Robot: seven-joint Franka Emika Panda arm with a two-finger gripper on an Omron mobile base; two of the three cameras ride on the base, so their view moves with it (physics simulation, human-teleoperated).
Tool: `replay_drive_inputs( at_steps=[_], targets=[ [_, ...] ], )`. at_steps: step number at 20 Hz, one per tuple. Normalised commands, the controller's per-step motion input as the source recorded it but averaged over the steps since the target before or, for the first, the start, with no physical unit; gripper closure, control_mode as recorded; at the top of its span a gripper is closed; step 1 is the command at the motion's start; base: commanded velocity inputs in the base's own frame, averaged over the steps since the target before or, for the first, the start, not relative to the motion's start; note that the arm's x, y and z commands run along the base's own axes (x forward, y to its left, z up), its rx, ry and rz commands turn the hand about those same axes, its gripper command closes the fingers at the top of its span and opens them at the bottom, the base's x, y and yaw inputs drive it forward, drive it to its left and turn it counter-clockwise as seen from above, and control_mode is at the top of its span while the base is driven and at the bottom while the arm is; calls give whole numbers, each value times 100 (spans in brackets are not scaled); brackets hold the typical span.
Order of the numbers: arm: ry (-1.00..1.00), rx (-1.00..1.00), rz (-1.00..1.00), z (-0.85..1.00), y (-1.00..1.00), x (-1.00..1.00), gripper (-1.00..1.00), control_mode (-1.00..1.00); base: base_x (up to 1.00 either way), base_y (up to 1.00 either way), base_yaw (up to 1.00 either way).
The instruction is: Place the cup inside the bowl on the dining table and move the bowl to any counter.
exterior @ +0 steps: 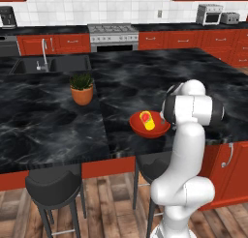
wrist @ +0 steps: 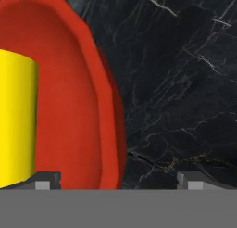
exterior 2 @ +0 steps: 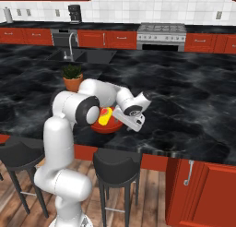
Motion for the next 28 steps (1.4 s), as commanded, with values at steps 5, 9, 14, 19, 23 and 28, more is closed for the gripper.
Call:
replay_drive_inputs(
  at_steps=[5,9,14,19,23,28],
  targets=[
    [0,0,1,-3,0,0,-100,-100,0,0,0],
    [0,0,0,0,0,0,-100,-100,0,0,0],
    [0,0,0,0,0,0,100,-100,0,0,0],
    [0,0,0,0,0,0,100,-100,0,0,0],
    [0,0,0,0,0,0,100,-100,0,0,0],
    [0,0,0,1,0,-1,100,-100,0,0,0]
  ],
)
